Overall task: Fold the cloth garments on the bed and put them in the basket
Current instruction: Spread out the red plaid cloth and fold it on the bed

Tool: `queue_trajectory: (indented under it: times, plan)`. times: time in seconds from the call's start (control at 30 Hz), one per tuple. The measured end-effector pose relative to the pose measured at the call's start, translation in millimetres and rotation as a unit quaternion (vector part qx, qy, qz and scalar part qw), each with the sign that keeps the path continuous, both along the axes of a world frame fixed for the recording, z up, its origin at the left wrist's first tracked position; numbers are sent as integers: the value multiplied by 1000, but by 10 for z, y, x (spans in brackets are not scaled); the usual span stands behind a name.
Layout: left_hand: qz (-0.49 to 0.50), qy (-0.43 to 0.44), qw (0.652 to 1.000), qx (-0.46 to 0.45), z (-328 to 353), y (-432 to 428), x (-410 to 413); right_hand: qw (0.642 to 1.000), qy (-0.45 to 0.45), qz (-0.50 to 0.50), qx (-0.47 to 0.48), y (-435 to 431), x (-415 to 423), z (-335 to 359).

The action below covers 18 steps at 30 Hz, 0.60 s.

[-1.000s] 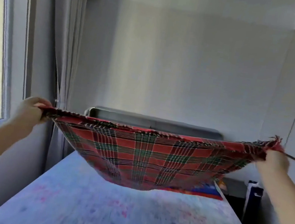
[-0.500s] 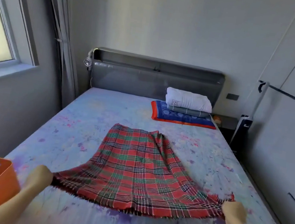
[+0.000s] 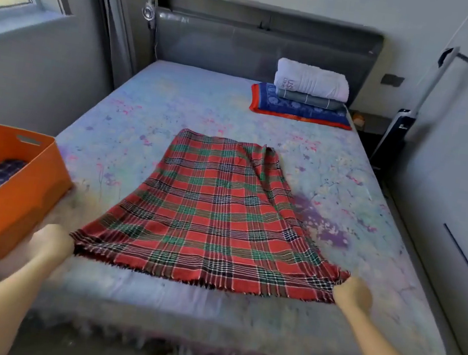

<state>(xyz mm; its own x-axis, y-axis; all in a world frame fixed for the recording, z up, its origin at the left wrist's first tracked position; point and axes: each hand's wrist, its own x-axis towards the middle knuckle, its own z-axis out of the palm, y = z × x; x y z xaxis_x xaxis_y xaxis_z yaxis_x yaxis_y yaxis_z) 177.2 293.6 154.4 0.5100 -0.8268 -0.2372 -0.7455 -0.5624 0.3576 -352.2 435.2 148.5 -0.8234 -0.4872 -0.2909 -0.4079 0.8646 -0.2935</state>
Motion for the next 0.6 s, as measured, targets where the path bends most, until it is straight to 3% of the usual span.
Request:
queue_trajectory:
  times: [0.17, 0.3, 0.43, 0.6]
  plan:
    - [26, -33, 998, 44, -305, 631, 89, 998, 2, 31, 57, 624, 23, -263]
    - [-15, -56, 995, 87, -521, 729, 134, 994, 2, 58, 97, 792, 20, -417]
    - [-89, -65, 981, 159, -622, 469, 177, 990, -4, 91, 106, 584, -45, -447]
    - [-128, -100, 975, 150, -610, -243, -15, 991, -12, 102, 87, -234, -59, -447]
